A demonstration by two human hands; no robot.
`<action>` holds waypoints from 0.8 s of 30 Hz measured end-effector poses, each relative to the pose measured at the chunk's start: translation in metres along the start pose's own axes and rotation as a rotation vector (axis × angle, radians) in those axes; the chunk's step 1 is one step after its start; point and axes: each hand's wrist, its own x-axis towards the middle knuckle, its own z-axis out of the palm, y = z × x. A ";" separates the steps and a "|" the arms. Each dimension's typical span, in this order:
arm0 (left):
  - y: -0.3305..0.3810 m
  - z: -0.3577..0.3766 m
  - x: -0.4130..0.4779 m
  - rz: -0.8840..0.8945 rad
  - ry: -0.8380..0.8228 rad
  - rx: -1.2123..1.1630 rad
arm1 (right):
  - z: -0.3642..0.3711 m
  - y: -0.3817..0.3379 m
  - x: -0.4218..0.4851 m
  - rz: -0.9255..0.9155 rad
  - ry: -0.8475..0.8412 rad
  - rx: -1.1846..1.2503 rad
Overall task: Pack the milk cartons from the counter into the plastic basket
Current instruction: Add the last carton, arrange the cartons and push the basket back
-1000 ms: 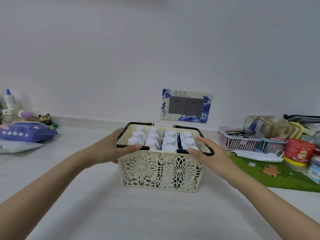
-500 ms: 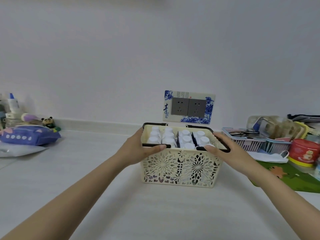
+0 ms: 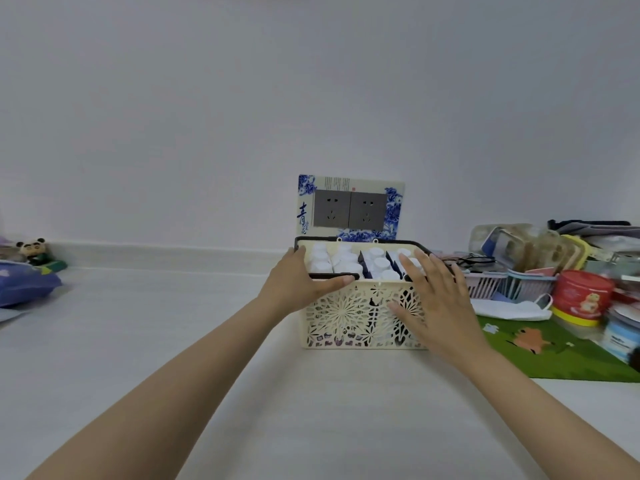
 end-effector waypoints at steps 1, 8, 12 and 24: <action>0.000 0.003 0.006 -0.003 0.000 0.006 | 0.003 0.003 0.003 -0.001 0.002 -0.006; 0.002 0.025 0.046 -0.027 -0.005 0.039 | 0.023 0.030 0.031 -0.002 0.018 -0.007; 0.002 0.033 0.063 -0.022 0.006 0.045 | 0.036 0.042 0.043 0.000 0.036 0.011; 0.001 0.052 0.098 -0.044 0.018 0.035 | 0.066 0.065 0.071 0.015 0.088 0.006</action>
